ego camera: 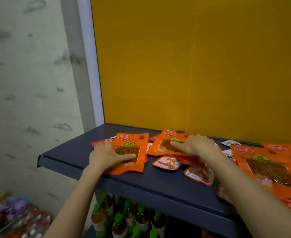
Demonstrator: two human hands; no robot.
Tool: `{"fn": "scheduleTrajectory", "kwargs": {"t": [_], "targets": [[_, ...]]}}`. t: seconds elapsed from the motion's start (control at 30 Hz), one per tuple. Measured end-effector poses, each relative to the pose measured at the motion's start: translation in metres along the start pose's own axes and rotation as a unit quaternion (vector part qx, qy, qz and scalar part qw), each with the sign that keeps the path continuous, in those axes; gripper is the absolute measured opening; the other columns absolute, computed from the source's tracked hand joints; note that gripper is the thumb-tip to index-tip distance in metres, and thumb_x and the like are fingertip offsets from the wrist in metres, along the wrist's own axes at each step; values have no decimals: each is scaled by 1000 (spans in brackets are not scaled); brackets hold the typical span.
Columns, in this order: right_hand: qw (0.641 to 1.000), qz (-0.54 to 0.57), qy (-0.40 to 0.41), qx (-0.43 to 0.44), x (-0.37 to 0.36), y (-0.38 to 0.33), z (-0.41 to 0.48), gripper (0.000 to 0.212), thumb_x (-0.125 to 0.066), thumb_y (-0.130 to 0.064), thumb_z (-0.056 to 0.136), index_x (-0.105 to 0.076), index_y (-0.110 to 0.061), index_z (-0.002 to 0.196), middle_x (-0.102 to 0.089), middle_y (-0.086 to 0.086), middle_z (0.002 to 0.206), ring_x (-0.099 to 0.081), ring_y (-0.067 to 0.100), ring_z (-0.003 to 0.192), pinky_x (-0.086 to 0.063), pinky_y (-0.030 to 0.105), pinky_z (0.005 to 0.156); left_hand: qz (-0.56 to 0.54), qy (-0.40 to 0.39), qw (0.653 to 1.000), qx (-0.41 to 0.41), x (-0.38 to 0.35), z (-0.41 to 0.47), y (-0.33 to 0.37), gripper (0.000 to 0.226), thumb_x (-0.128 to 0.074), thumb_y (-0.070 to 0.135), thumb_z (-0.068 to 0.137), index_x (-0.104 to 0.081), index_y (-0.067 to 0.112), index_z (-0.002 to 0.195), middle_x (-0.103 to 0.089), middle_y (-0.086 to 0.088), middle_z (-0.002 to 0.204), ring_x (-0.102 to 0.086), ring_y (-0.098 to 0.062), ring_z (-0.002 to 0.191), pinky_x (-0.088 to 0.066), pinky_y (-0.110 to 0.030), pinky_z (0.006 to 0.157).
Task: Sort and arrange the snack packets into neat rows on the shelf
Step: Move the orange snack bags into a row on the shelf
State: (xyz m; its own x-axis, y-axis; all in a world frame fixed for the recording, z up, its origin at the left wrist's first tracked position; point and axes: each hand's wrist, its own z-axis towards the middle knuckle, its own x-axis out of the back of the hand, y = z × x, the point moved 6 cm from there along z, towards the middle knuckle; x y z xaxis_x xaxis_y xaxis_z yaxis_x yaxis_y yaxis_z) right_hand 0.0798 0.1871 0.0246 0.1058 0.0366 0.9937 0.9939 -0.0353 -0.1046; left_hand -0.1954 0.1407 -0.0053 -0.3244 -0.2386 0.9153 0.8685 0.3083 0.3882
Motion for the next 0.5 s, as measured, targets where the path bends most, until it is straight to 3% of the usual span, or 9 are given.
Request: {"fn": "scheduleTrajectory", "kwargs": {"t": [0.07, 0.13, 0.2, 0.3, 0.37, 0.43, 0.5], "targets": [[1000, 8, -9, -26, -8, -3, 6, 92, -30, -81, 76, -49, -12, 133, -42, 12, 145, -41, 33, 131, -35, 42, 103, -27, -33, 999, -1, -2, 11, -2, 104, -67, 74, 53, -39, 9, 129, -50, -10, 132, -50, -27, 119, -47, -40, 91], [999, 8, -11, -41, -13, -5, 11, 96, -35, -84, 70, -51, -12, 131, -46, 12, 141, -44, 32, 129, -37, 42, 102, -56, -80, 995, -26, -5, 18, -2, 82, -68, 71, 50, -54, 12, 105, -62, -7, 110, -61, -20, 99, -51, -32, 80], [998, 22, -12, -52, -17, -4, 14, 96, -41, -85, 67, -53, -12, 128, -51, 11, 137, -49, 31, 125, -40, 41, 99, -70, -112, 990, -50, -8, 24, -1, 77, -68, 71, 48, -62, 9, 93, -70, -6, 96, -65, -18, 85, -53, -31, 78], [995, 68, -8, -71, -20, -1, 18, 88, -51, -78, 68, -52, -12, 126, -54, 10, 133, -52, 30, 120, -44, 40, 96, -114, -115, 985, -59, -6, 24, 1, 61, -71, 64, 48, -55, 12, 78, -64, -7, 81, -59, -18, 77, -48, -32, 73], [991, 105, 5, -78, -20, 0, 21, 84, -58, -74, 67, -53, -10, 122, -57, 10, 128, -55, 30, 116, -45, 38, 92, -160, -98, 981, -52, -3, 22, 2, 54, -77, 51, 57, -52, 13, 87, -59, -2, 87, -57, -20, 91, -44, -34, 76], [983, 156, 29, -93, -19, 3, 23, 85, -65, -69, 64, -51, -8, 122, -58, 9, 125, -56, 30, 114, -47, 38, 91, -222, -87, 970, -36, -1, 24, -1, 70, -80, 36, 65, -44, 7, 118, -58, -8, 110, -55, -26, 110, -43, -34, 82], [972, 207, 44, -104, -19, 6, 25, 81, -71, -60, 66, -49, -6, 121, -60, 10, 121, -57, 31, 112, -48, 38, 88, -286, -94, 953, -36, -3, 27, -5, 78, -81, 29, 66, -37, 7, 126, -56, -12, 121, -56, -27, 108, -44, -34, 81]]}}
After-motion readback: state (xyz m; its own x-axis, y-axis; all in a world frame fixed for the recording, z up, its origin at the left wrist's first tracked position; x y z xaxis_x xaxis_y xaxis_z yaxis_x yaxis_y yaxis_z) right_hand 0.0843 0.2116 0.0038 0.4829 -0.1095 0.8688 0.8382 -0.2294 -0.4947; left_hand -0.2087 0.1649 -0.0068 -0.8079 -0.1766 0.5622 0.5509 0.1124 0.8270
